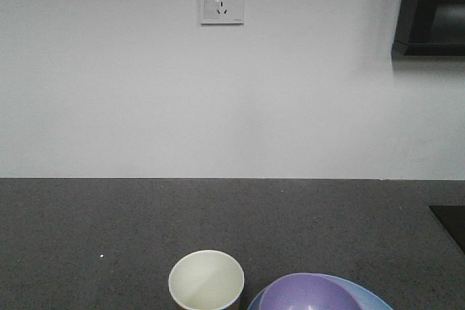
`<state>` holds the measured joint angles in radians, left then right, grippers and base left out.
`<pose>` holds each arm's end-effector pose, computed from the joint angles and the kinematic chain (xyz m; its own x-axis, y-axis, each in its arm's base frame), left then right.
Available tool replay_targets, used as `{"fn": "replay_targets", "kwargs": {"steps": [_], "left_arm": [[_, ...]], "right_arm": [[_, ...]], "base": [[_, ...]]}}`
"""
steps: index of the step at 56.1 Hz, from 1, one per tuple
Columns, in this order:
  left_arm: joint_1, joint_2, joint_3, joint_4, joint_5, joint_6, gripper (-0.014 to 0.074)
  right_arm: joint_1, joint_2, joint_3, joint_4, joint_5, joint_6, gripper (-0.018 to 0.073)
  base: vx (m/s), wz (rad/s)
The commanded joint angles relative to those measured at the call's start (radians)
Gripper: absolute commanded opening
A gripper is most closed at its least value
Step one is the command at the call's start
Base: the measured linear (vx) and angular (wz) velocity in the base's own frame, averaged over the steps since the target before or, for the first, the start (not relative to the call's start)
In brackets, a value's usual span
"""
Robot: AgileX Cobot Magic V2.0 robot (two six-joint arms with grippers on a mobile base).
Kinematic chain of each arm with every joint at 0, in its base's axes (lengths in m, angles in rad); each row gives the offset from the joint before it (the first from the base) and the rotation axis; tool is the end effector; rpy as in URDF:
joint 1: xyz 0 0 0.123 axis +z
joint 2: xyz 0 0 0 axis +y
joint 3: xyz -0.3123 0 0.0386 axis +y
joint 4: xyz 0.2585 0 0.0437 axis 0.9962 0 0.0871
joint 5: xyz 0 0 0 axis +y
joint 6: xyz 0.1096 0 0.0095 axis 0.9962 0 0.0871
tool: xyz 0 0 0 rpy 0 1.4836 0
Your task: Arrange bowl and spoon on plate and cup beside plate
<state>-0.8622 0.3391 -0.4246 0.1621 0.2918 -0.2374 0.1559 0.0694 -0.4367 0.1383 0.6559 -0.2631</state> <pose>0.0568 -0.0584 0.3162 -0.1344 0.0311 -0.9904 0.7198 0.6899 -0.0761 0.0225 0.0129 0.2953 -0.1548 -0.1783 -0.9717 -0.2629 0.9556 -0.1334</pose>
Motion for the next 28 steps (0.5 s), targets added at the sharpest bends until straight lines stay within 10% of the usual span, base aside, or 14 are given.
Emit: {"fn": "replay_targets", "kwargs": {"steps": [1,8,28], "left_arm": [[-0.001,0.007,-0.019,0.005,-0.093,-0.008,0.0000],[0.091,-0.021,0.030,0.003,-0.104,-0.007,0.0000],[0.681,-0.334,0.379,-0.111,-0.278,-0.004,0.0000]], "right_arm": [[-0.002,0.014,-0.025,-0.002,-0.090,-0.009,-0.0008],[-0.002,0.014,-0.025,-0.002,-0.089,-0.009,-0.0008],[-0.002,0.014,-0.025,-0.001,-0.089,-0.009,-0.0008]], "base": [[0.00,0.00],[0.00,0.00],[0.00,0.01]]}}
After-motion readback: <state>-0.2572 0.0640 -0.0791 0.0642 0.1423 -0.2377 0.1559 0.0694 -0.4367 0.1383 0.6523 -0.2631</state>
